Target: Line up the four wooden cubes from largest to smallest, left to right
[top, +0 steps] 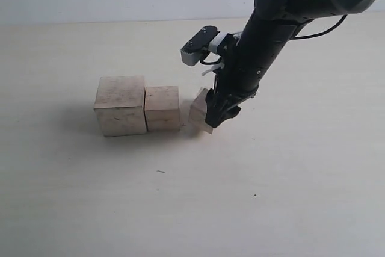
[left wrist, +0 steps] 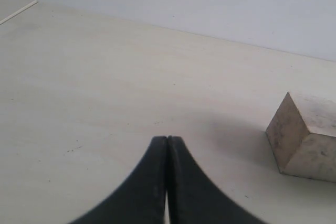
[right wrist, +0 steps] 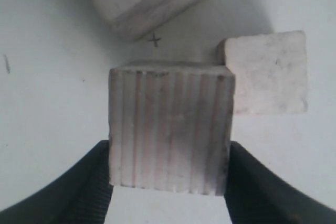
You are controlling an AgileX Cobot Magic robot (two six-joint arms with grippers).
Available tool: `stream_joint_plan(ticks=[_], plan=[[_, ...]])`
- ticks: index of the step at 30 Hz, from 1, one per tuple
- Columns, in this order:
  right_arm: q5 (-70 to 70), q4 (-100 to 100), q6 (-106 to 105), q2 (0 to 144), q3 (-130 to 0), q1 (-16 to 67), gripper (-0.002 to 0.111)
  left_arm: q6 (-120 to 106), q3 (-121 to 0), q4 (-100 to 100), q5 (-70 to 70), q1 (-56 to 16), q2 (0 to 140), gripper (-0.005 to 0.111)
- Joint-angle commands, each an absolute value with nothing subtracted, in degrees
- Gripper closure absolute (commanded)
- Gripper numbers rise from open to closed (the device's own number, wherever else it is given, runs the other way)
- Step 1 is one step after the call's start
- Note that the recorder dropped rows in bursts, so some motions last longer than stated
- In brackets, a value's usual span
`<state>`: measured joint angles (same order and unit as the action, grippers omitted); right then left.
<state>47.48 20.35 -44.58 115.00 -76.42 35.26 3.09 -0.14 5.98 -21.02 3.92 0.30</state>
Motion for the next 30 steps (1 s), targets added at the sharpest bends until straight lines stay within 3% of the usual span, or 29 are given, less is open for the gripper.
stream_joint_plan(ticks=[1, 9, 16, 30], plan=[[43.94, 21.01, -50.75, 116.55, -76.35, 34.95, 0.108, 3.06, 0.0, 5.77, -20.62, 3.96, 0.0, 0.107], [41.32, 21.01, -83.5, 117.4, -76.35, 34.86, 0.108, 3.06, 0.0, 5.77, -20.62, 3.96, 0.0, 0.107], [35.12, 20.84, -85.85, 118.25, -76.45, 33.86, 0.108, 3.06, 0.0, 5.77, -20.62, 3.96, 0.0, 0.107], [37.84, 26.96, -84.13, 118.74, -76.45, 33.98, 0.108, 3.06, 0.0, 5.77, -20.62, 3.96, 0.0, 0.107]])
